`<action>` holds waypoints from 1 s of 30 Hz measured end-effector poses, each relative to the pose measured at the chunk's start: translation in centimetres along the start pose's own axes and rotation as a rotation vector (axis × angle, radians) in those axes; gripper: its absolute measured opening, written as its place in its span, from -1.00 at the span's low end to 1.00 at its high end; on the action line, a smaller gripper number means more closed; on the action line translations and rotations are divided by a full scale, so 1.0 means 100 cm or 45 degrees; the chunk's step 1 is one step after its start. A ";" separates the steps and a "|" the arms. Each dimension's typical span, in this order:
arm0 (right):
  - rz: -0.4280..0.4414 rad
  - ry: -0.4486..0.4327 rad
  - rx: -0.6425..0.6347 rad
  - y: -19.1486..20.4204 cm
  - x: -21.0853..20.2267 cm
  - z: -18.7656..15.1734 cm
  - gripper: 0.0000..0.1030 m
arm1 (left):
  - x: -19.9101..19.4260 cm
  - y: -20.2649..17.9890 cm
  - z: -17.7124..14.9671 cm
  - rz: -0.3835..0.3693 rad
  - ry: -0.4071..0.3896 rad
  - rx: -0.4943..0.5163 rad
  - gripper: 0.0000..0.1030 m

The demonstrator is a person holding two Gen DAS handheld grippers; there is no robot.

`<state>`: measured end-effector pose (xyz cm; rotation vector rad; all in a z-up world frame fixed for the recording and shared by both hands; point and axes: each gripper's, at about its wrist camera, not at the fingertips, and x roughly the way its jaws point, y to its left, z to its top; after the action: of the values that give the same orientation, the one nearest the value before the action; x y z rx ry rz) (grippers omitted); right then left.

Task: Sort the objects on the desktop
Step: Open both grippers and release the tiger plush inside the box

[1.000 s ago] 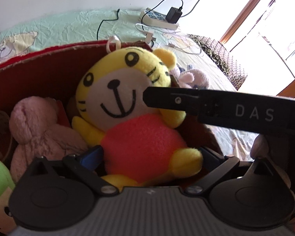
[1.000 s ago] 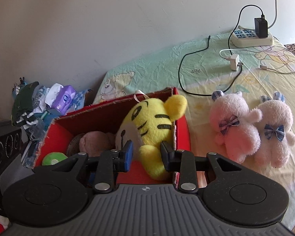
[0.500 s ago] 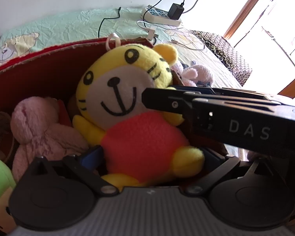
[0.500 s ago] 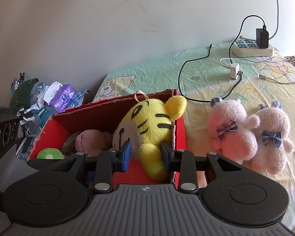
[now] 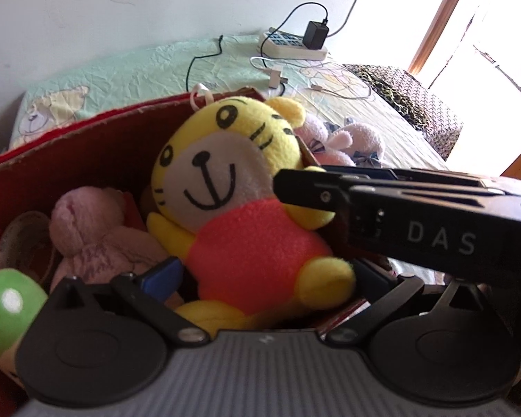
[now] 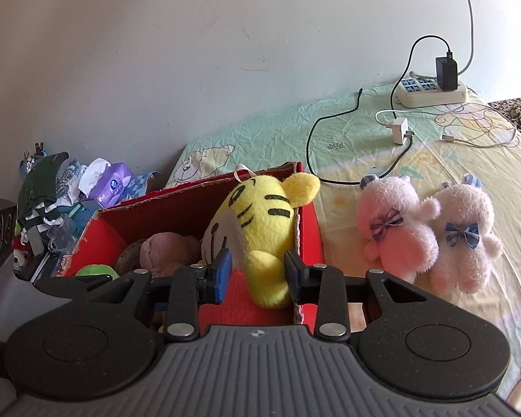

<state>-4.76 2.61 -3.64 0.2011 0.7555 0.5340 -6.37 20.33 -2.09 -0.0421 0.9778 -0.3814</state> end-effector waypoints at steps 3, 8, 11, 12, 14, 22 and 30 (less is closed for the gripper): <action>0.004 -0.003 0.004 0.000 -0.005 -0.004 -0.30 | -0.004 0.003 -0.002 0.011 -0.004 -0.034 0.98; 0.006 -0.023 0.000 0.001 -0.013 -0.011 -0.30 | -0.010 0.001 -0.006 0.039 -0.021 -0.064 0.98; 0.020 -0.025 0.037 -0.002 -0.017 -0.014 -0.30 | -0.012 -0.003 -0.008 0.068 -0.034 -0.065 0.98; 0.026 -0.022 0.049 -0.003 -0.018 -0.015 -0.30 | -0.012 -0.004 -0.008 0.077 -0.038 -0.066 0.98; 0.036 -0.028 0.065 -0.004 -0.019 -0.016 -0.31 | -0.014 -0.005 -0.010 0.091 -0.045 -0.072 0.98; 0.079 -0.028 0.122 -0.011 -0.021 -0.021 -0.32 | -0.015 -0.008 -0.014 0.124 -0.071 -0.097 0.98; 0.105 -0.033 0.150 -0.013 -0.021 -0.025 -0.36 | -0.016 -0.012 -0.018 0.160 -0.099 -0.102 0.99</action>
<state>-7.23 0.34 -4.64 0.3490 0.7563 0.5644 -9.00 19.99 -1.55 -0.0673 0.9133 -0.2231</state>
